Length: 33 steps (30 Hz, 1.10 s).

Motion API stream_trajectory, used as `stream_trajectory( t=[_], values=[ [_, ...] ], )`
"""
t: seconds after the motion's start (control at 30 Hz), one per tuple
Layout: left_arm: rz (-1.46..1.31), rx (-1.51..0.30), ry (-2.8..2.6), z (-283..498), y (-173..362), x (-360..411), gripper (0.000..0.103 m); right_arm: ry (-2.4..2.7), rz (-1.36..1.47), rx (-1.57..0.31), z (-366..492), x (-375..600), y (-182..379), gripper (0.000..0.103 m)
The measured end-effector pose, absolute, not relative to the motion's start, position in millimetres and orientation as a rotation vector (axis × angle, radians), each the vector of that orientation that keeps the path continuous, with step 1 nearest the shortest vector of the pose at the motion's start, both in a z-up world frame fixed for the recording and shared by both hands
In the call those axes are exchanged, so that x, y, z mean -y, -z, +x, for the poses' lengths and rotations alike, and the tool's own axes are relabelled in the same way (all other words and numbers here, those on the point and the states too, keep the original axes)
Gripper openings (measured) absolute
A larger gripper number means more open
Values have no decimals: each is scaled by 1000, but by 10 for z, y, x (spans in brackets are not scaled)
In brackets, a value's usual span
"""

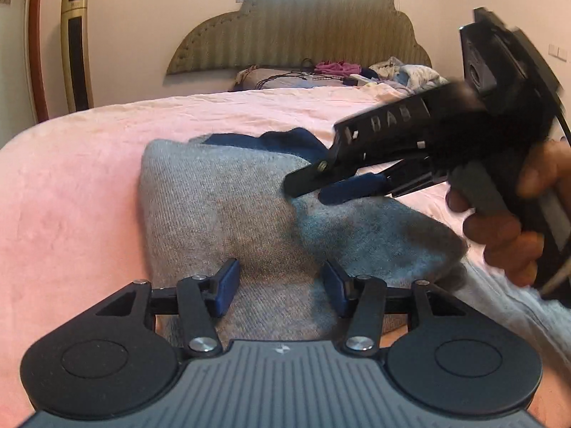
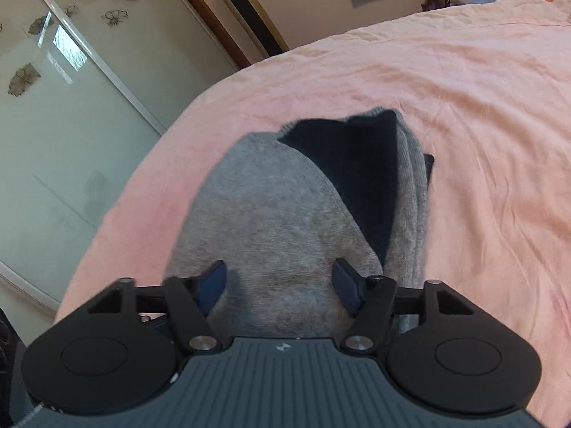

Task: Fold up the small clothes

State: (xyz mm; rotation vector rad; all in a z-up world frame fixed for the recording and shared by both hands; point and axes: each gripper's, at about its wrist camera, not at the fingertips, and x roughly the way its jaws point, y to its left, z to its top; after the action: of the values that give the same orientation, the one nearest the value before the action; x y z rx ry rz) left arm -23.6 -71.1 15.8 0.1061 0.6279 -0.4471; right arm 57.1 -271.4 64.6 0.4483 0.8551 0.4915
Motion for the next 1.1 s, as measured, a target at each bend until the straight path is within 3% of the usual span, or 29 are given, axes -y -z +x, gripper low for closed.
stream_trajectory(
  t=[0.07,0.1,0.27,0.33,0.4,0.43,0.47,0.57,0.67,0.8,0.97,1.1],
  values=[
    [80,-607,446,-340,-283,665,51,-448,517,-892,601,2810,-686,37],
    [76,-590,445,-397,-331,635,51,-434,486,-877,549,2792,-753,39],
    [54,-686,418,-310,-133,616,51,-474,371,-801,127,2561,-987,69],
    [74,-659,413,-324,-106,646,51,-437,324,-846,191,2510,-780,65],
    [78,-662,398,-416,-202,639,52,-414,284,-802,174,2541,-752,50],
    [69,-652,391,-482,-256,605,52,-396,305,-814,159,2570,-806,48],
    [61,-643,385,-554,-293,566,52,-392,329,-812,102,2606,-879,49],
    [41,-659,356,-727,-268,472,54,-394,299,-751,-237,2605,-1058,66],
    [65,-672,352,-777,-134,500,57,-415,253,-801,-428,2511,-917,76],
    [79,-660,347,-887,-228,505,57,-397,254,-810,-476,2539,-800,69],
    [-17,-710,271,-942,-173,407,62,-392,252,-804,-683,2514,-935,80],
    [14,-696,209,-1026,-81,454,65,-358,234,-787,-778,2494,-798,79]
  ],
)
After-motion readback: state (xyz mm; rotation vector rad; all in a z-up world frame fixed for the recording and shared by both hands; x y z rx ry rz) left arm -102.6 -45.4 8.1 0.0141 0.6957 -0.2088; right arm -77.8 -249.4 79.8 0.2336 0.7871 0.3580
